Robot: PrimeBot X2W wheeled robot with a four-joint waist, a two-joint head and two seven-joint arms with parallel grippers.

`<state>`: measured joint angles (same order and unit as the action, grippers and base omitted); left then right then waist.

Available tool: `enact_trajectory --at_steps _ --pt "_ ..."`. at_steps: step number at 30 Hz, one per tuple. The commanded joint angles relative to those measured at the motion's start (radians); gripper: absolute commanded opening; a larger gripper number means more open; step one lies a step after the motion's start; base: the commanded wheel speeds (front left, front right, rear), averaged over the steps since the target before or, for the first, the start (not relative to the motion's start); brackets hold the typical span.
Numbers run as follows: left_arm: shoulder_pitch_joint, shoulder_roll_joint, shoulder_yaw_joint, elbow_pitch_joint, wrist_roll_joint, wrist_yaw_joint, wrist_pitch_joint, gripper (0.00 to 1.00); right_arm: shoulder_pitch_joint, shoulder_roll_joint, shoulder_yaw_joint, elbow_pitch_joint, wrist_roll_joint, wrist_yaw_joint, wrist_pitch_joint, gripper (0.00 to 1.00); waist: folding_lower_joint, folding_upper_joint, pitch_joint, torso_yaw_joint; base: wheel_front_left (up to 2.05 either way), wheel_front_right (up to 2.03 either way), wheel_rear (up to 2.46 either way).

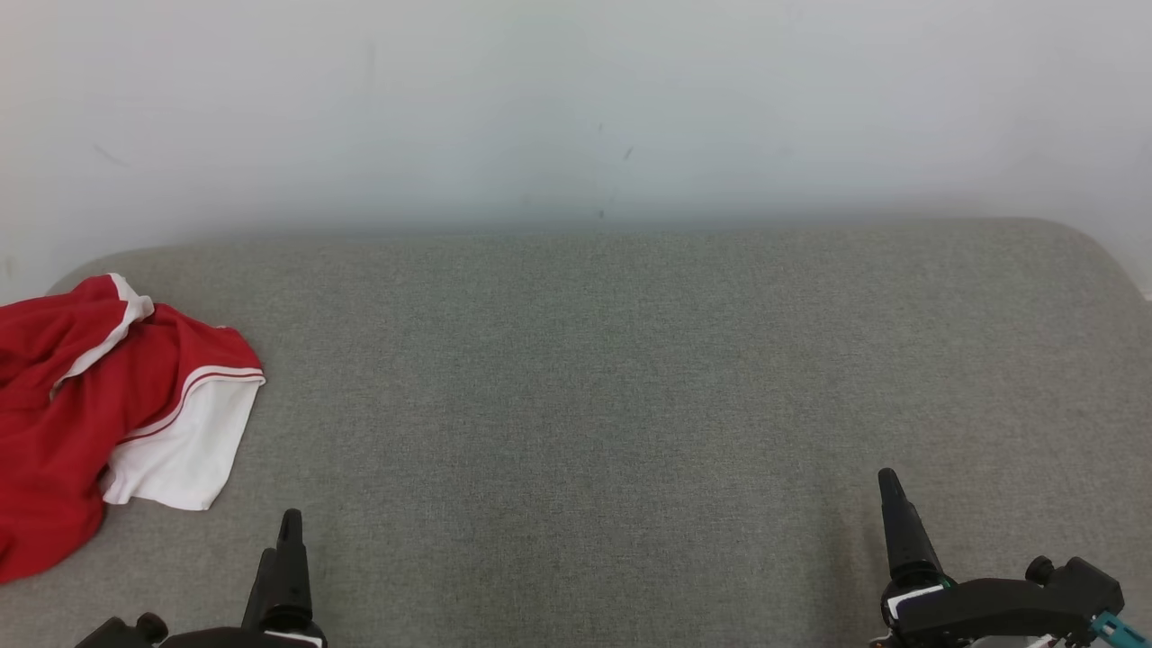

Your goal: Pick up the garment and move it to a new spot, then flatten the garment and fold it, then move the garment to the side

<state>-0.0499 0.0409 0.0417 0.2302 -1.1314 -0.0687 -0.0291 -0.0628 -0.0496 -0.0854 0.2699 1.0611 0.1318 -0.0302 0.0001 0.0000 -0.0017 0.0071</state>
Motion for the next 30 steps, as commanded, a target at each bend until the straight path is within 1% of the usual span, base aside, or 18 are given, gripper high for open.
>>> enact_trajectory --at_steps 1,5,10,11,13,16,23,30 --pt "-0.006 0.005 -0.009 -0.020 0.061 0.008 -0.013 1.00 -0.014 -0.001 -0.003 -0.018 -0.046 -0.001 -0.013 1.00 -0.0001 0.0000 0.000 0.001 0.00 0.00 0.00" --pt "-0.005 0.006 -0.025 -0.030 0.170 0.022 -0.028 1.00 -0.012 -0.001 -0.010 -0.019 -0.115 -0.001 -0.028 1.00 -0.0001 0.0000 -0.001 0.002 0.00 0.00 0.00" --pt "-0.001 0.007 -0.042 -0.044 0.286 0.025 -0.045 1.00 -0.007 -0.001 -0.007 -0.016 -0.216 -0.001 -0.045 1.00 -0.0001 0.0000 -0.002 0.004 0.00 0.00 0.00" --pt "0.002 0.009 -0.051 -0.042 0.327 0.025 -0.052 1.00 -0.005 -0.001 -0.011 -0.010 -0.255 -0.001 -0.052 1.00 -0.0001 0.0000 -0.003 0.005 0.00 0.00 0.00" --pt "0.003 0.011 -0.055 -0.041 0.346 0.024 -0.055 1.00 -0.006 -0.001 -0.013 -0.011 -0.272 -0.001 -0.055 1.00 -0.0001 0.0000 -0.004 0.005 0.00 0.00 0.00" --pt "0.005 0.016 -0.070 -0.036 0.404 0.030 -0.064 1.00 -0.004 -0.001 -0.022 -0.006 -0.316 -0.001 -0.064 1.00 -0.0001 0.0000 -0.005 0.007 0.00 0.00 0.00" --pt "0.007 0.027 -0.097 -0.032 0.513 0.052 -0.087 1.00 -0.003 -0.001 -0.020 -0.008 -0.427 -0.001 -0.086 1.00 -0.0001 0.0000 -0.008 0.011 0.00 0.00 0.00" --pt "-0.001 0.059 -0.144 -0.030 0.621 0.066 -0.106 1.00 0.001 -0.001 -0.026 -0.003 -0.536 -0.001 -0.106 1.00 -0.0001 0.0000 -0.009 0.014 0.00 0.00 0.00"
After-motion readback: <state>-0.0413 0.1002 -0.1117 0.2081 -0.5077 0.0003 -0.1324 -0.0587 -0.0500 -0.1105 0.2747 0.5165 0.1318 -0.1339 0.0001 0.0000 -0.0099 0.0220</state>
